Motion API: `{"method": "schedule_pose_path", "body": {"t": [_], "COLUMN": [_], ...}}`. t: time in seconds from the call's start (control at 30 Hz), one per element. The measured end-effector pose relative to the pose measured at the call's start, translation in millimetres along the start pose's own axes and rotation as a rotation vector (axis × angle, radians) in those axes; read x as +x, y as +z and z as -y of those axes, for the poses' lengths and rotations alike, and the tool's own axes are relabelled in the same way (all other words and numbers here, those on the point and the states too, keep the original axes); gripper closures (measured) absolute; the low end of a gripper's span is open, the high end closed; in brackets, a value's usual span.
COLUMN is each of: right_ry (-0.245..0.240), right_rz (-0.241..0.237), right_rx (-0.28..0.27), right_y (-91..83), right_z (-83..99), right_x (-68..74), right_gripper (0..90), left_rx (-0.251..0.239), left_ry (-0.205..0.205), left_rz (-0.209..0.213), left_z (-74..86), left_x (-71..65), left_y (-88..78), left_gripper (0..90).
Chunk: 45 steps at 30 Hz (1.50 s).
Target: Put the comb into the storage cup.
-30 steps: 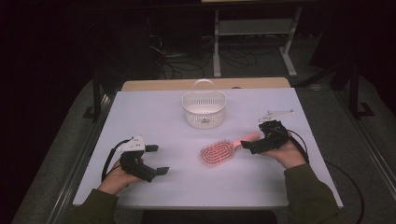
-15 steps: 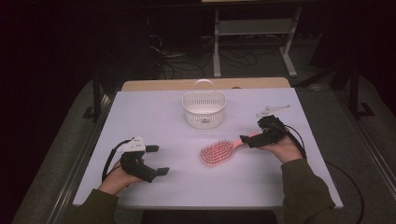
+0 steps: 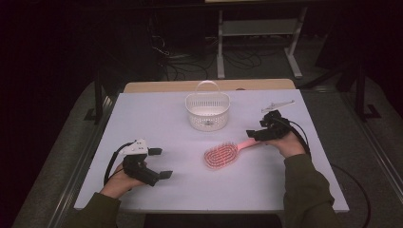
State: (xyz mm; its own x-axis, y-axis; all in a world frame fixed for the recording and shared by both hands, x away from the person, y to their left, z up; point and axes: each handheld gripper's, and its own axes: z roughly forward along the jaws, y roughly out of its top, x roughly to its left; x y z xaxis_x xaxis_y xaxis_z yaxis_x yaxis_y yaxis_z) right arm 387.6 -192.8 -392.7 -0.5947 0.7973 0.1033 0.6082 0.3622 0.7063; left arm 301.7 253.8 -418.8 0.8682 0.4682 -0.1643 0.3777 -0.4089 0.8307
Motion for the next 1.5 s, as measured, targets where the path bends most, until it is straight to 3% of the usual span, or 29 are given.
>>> {"method": "schedule_pose_path", "body": {"t": [0.23, 0.5, 0.7, 1.0, 1.5], "right_ry": [0.023, 0.032, 0.039, 0.024, -0.031], "right_rz": [0.03, 0.05, 0.043, 0.031, 0.038], "right_rx": [0.026, 0.051, 0.093, 0.129, 0.209], "right_y": [1.6, 4.7, 13.1, 23.7, 41.5], "right_z": [-7.2, -10.0, -9.4, -9.2, -15.9], "right_x": [-13.1, -22.8, -29.9, -29.7, -25.3], "right_gripper": [46.2, 58.3, 70.8, 86.1, 88.9], "left_rx": [-0.001, -0.002, -0.002, 0.0, 0.006], "left_ry": [0.0, 0.001, 0.0, 0.0, 0.006], "left_rz": [-0.001, -0.002, -0.001, -0.001, 0.005], "left_z": [0.3, 0.3, 0.4, 0.5, 0.5], "left_x": [1.1, 1.3, 1.6, 1.4, 1.3], "left_y": [-0.9, -0.9, -1.2, -0.7, -0.4], "left_gripper": [0.0, 0.0, 0.0, 0.0, 0.0]}}
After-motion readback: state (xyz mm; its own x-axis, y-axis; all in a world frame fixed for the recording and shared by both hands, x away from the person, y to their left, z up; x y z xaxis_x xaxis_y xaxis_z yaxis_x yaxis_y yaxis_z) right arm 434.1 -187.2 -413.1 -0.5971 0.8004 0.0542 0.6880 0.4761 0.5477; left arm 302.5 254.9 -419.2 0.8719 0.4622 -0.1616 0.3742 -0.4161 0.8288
